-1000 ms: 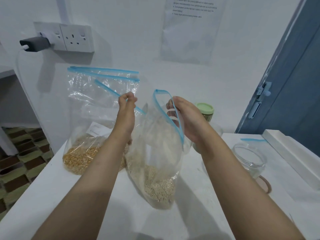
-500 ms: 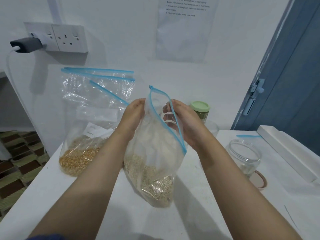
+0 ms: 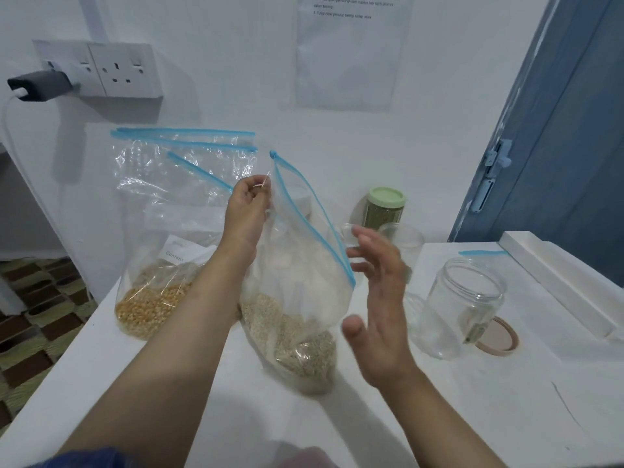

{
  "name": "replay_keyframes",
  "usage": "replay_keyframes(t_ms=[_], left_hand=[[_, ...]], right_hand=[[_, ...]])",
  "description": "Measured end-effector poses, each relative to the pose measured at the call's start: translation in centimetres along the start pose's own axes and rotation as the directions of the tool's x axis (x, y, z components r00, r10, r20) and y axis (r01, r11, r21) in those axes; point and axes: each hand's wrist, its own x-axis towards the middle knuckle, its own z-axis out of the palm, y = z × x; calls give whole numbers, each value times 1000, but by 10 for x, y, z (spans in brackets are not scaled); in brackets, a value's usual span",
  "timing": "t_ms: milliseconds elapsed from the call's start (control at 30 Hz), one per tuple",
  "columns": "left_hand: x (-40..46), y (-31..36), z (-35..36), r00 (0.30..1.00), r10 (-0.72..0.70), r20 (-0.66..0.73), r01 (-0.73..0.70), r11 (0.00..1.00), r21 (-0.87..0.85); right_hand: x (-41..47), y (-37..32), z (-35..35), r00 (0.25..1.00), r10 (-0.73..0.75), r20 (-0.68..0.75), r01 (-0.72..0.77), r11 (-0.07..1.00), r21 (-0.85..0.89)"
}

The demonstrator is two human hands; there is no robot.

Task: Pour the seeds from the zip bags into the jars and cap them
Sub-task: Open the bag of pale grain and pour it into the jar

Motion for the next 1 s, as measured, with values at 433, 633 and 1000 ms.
replay_keyframes(t_ms=[433, 633, 1000], left_hand=[[-2, 10, -11, 991, 71, -118, -75, 996, -37], [-8, 33, -20, 955, 175, -240, -197, 978, -69], [-32, 66, -8, 921, 336, -196, -366, 919, -147]], right_hand=[[-3, -2, 5, 931, 66, -359, -88, 995, -43], [44, -5, -15, 874, 174, -454, -175, 984, 40], [86, 29, -53, 790, 364, -494, -367, 925, 95]])
